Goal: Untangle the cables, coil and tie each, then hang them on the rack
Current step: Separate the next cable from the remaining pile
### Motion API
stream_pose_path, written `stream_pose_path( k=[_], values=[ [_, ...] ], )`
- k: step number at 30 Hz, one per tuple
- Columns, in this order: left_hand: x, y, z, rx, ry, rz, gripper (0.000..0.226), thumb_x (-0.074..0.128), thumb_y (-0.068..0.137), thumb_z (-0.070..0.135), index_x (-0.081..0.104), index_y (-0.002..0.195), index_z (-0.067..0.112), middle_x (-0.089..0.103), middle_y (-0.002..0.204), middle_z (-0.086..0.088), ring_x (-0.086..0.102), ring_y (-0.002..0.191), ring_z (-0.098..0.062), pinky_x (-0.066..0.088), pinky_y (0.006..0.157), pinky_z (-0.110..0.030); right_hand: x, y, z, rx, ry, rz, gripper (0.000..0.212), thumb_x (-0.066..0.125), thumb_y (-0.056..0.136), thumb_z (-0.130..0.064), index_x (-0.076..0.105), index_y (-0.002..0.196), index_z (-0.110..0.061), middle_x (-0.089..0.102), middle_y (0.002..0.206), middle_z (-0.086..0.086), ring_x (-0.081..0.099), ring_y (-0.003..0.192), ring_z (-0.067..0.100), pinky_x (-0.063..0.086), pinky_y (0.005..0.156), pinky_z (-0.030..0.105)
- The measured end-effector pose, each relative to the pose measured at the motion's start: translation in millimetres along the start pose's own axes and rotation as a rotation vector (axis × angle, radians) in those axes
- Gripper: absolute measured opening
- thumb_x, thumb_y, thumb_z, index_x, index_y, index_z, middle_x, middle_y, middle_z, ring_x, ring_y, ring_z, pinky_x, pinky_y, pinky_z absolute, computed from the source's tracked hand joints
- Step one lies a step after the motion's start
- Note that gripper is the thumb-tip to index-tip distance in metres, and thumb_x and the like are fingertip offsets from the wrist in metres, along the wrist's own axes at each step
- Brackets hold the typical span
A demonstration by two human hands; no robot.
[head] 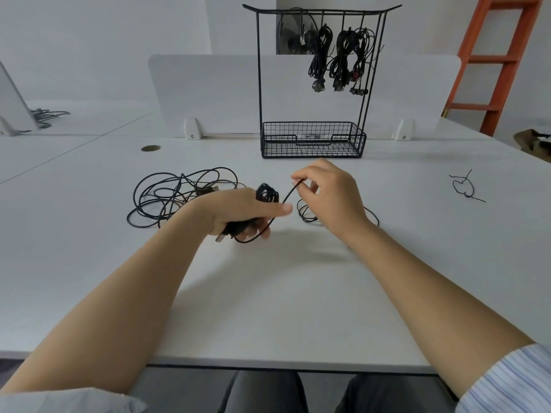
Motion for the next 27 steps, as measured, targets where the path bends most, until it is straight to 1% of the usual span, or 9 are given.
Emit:
stream_pose_path(
  k=[2, 4, 7, 11, 13, 16, 20, 23, 27],
  values=[
    [6, -1, 3, -0.028, 0.184, -0.016, 0.047, 0.062, 0.083, 0.039, 0.038, 0.052, 0.013, 0.043, 0.038, 0.005, 0.034, 0.029, -0.009, 0.025, 0.033, -0.012, -1, -1, -2, -0.034, 0.027, 0.005, 0.012, 0.061, 0.081, -0.006, 0.071, 0.087, -0.007, 0.065, 0.088, 0.006, 0.053, 0.059, 0.019, 0.045, 0.064, 0.032],
    [9, -1, 4, -0.019, 0.229, -0.054, 0.051, 0.061, 0.085, 0.038, 0.034, 0.049, 0.015, 0.035, 0.037, 0.004, 0.034, 0.031, -0.010, 0.026, 0.037, -0.015, -2, 0, -1, -0.028, 0.042, 0.007, 0.011, 0.061, 0.081, -0.005, 0.071, 0.086, -0.007, 0.065, 0.088, 0.005, 0.053, 0.059, 0.019, 0.046, 0.065, 0.034],
    [10, -1, 2, 0.039, 0.177, -0.171, 0.049, 0.055, 0.089, 0.037, 0.032, 0.051, 0.015, 0.032, 0.038, 0.002, 0.031, 0.037, -0.014, 0.027, 0.044, -0.023, -3, 3, 5, 0.069, 0.064, 0.044, 0.014, 0.060, 0.082, -0.002, 0.072, 0.089, -0.006, 0.065, 0.089, 0.006, 0.051, 0.064, 0.018, 0.047, 0.069, 0.033],
    [7, -1, 2, 0.177, -0.064, -0.223, 0.048, 0.052, 0.087, 0.047, 0.033, 0.058, 0.014, 0.030, 0.038, 0.004, 0.027, 0.039, -0.012, 0.027, 0.039, -0.020, -9, 7, 16, 0.226, 0.108, 0.079, 0.018, 0.056, 0.084, -0.001, 0.072, 0.092, -0.005, 0.067, 0.094, 0.007, 0.054, 0.072, 0.017, 0.044, 0.073, 0.026],
    [3, 1, 4, 0.247, -0.213, -0.145, 0.047, 0.047, 0.089, 0.048, 0.034, 0.060, 0.014, 0.030, 0.039, 0.005, 0.028, 0.040, -0.012, 0.027, 0.038, -0.019, -11, 8, 20, 0.277, 0.122, 0.081, 0.016, 0.056, 0.085, -0.004, 0.071, 0.092, -0.003, 0.066, 0.087, 0.005, 0.060, 0.076, 0.021, 0.047, 0.076, 0.028],
    [-3, 6, 6, 0.320, -0.413, 0.145, 0.046, 0.038, 0.096, 0.044, 0.039, 0.060, 0.014, 0.034, 0.041, 0.005, 0.031, 0.044, -0.013, 0.031, 0.039, -0.019, -11, 8, 22, 0.308, 0.124, 0.032, 0.017, 0.056, 0.088, -0.010, 0.071, 0.089, -0.001, 0.065, 0.075, 0.005, 0.059, 0.071, 0.023, 0.049, 0.075, 0.034],
    [-9, 13, 4, 0.394, -0.551, 0.454, 0.045, 0.037, 0.098, 0.042, 0.058, 0.072, 0.011, 0.042, 0.041, 0.005, 0.035, 0.043, -0.014, 0.032, 0.042, -0.020, -5, 4, 7, 0.166, 0.044, -0.075, 0.023, 0.056, 0.089, -0.016, 0.068, 0.082, 0.002, 0.066, 0.073, 0.017, 0.058, 0.073, 0.034, 0.048, 0.070, 0.040],
    [-13, 16, 0, 0.391, -0.637, 0.546, 0.044, 0.036, 0.098, 0.043, 0.065, 0.082, 0.014, 0.045, 0.043, 0.005, 0.038, 0.039, -0.012, 0.032, 0.043, -0.020, 4, -1, -7, 0.081, -0.030, -0.241, 0.025, 0.054, 0.091, -0.022, 0.068, 0.084, -0.003, 0.065, 0.078, 0.013, 0.056, 0.077, 0.031, 0.046, 0.070, 0.036],
    [-13, 17, -2, 0.385, -0.831, 0.545, 0.046, 0.041, 0.097, 0.042, 0.059, 0.068, 0.013, 0.046, 0.053, 0.000, 0.042, 0.044, -0.013, 0.034, 0.046, -0.022, 13, -8, -18, 0.039, -0.122, -0.454, 0.030, 0.048, 0.094, -0.028, 0.065, 0.088, -0.003, 0.058, 0.075, 0.009, 0.051, 0.078, 0.027, 0.036, 0.064, 0.031]
  ],
)
Point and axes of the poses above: each hand's wrist, its own y-axis towards the middle knuckle, its own x-axis out of the palm, z = x × y, the point moved 2 cm from there along y, towards the middle knuckle
